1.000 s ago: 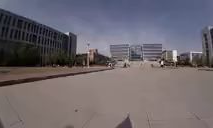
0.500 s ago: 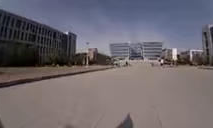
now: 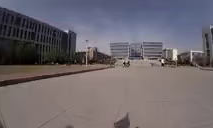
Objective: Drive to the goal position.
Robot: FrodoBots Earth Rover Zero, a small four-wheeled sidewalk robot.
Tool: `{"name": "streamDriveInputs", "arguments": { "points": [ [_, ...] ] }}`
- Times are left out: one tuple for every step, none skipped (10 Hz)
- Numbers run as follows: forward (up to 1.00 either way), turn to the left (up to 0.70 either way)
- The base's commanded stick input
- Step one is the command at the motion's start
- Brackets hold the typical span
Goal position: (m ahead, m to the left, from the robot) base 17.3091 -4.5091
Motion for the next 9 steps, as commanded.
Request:
{"name": "streamDriveInputs", "arguments": {
  "points": [
    [1.0, 0.0],
    [1.0, 0.0],
    [1.0, 0.0],
    [1.0, 0.0],
    [1.0, 0.0],
    [1.0, 0.0],
    [1.0, 0.0],
    [1.0, 0.0],
    [1.0, 0.0]
  ]
}}
